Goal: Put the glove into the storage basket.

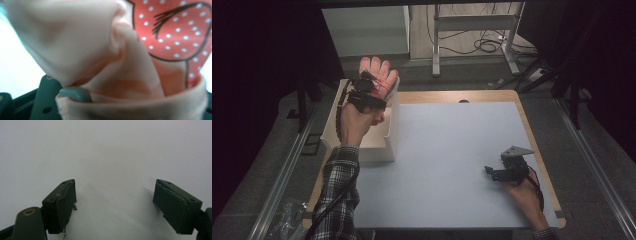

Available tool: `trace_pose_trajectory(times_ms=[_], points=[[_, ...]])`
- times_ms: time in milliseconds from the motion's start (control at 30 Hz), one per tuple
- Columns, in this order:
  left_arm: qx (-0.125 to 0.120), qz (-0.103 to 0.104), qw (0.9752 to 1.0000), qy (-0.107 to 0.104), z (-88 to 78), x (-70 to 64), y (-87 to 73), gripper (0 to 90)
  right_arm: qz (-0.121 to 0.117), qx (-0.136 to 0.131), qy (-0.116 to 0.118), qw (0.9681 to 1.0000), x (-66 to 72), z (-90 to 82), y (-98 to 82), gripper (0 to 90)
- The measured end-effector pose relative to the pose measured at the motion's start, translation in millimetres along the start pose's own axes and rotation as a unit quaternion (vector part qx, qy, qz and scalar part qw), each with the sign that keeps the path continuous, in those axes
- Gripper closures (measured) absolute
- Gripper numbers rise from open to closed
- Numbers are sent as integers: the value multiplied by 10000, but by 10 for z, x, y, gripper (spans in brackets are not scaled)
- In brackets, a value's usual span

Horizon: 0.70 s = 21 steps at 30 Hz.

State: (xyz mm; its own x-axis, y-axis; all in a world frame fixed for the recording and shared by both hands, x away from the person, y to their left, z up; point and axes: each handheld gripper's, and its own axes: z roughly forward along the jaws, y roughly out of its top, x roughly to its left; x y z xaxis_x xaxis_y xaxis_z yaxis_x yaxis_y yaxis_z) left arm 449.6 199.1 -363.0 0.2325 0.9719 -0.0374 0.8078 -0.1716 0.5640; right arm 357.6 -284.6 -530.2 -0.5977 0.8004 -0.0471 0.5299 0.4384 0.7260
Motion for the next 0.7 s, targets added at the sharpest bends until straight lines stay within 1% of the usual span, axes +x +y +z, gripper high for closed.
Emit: trace_pose_trajectory(times_ms=[133, 167, 200, 333, 400, 533, 667, 700], points=[[15, -171, 9998, 62, 59, 129, -70, 387, -1, 1, -4, 10000, 0, 0, 0, 188], [31, -189, 9998, 80, 70, 148, -81, 386, 1, 1, -5, 10000, 0, 0, 0, 188], [12, -255, 9996, 76, 93, 167, -98, 386, 0, 0, -5, 10000, 0, 0, 0, 188], [38, -340, 9993, 127, 192, 230, -152, 383, 0, 1, -5, 10000, 0, 0, 0, 188], [49, -390, 9991, 137, 255, 250, -175, 382, 0, 2, -5, 10000, 0, 0, 0, 188], [114, -428, 9989, 177, 405, 266, -217, 381, -1, 0, -5, 10000, 0, 0, 0, 188], [206, -451, 9986, 174, 570, 270, -254, 379, 1, 1, -4, 10000, 0, 0, 0, 188], [199, -485, 9985, 156, 601, 265, -261, 378, 0, 0, -5, 10000, 0, 0, 0, 188]])
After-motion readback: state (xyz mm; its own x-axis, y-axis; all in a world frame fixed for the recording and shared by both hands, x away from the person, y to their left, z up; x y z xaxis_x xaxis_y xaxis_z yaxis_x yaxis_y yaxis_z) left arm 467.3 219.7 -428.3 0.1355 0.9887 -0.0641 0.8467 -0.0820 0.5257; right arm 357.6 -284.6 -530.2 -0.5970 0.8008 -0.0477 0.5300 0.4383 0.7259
